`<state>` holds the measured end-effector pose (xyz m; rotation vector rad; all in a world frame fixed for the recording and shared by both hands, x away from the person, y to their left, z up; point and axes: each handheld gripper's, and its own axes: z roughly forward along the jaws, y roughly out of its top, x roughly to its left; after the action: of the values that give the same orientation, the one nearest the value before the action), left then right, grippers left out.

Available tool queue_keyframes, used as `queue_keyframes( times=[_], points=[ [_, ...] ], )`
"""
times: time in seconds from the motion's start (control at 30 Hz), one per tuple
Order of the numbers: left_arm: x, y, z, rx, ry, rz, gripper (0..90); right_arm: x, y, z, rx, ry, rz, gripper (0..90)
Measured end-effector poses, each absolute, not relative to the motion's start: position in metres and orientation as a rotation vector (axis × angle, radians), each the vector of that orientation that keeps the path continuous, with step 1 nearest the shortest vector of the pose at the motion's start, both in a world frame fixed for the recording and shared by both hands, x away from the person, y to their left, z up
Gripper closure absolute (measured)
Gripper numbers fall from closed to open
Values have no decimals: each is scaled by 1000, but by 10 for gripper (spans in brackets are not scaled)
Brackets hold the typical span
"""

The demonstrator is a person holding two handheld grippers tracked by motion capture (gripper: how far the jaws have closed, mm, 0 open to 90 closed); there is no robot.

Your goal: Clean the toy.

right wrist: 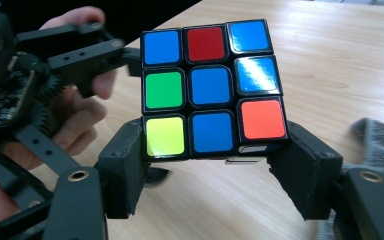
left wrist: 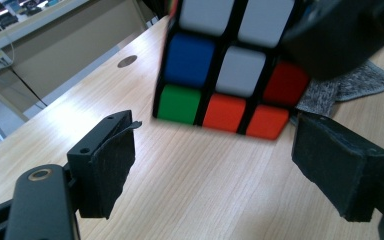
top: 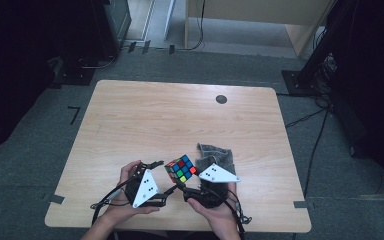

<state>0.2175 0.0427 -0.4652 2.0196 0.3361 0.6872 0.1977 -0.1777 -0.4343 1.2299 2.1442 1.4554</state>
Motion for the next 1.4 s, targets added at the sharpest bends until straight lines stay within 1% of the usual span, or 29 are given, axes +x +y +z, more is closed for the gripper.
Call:
queue_keyframes(
  times=[0.23,0.33,0.37,0.6,0.67,0.7,0.83,0.93,1.0,1.1,1.17,1.27,1.4],
  points=[
    [215,36,-468,2034,335,697,190,191,-163,-435,1216,2173,1456,347],
    [215,37,-467,2016,343,698,247,190,-161,-436,1230,2180,1477,346],
    [215,38,-467,2011,343,699,283,190,-160,-436,1231,2182,1484,346],
    [217,40,-466,1995,361,680,332,189,-159,-436,1200,2143,1503,336],
    [218,41,-466,1992,371,677,334,189,-160,-436,1185,2145,1507,326],
    [221,44,-466,1996,397,685,334,191,-164,-434,1174,2157,1539,281],
    [230,52,-469,1981,455,661,334,193,-175,-425,1158,2151,1617,255],
    [236,59,-470,1976,486,634,333,195,-191,-415,1132,2110,1662,277],
    [239,63,-470,1968,505,606,333,197,-205,-412,1141,2055,1652,309],
    [242,66,-471,1949,527,572,333,205,-217,-424,1203,2023,1439,418],
    [243,66,-472,1942,534,559,332,213,-223,-438,1284,2016,1327,453],
    [244,67,-473,1947,536,547,332,225,-234,-464,1398,1995,1206,460],
    [245,69,-473,1940,539,510,332,232,-243,-483,1451,1975,1105,454]
  ],
)
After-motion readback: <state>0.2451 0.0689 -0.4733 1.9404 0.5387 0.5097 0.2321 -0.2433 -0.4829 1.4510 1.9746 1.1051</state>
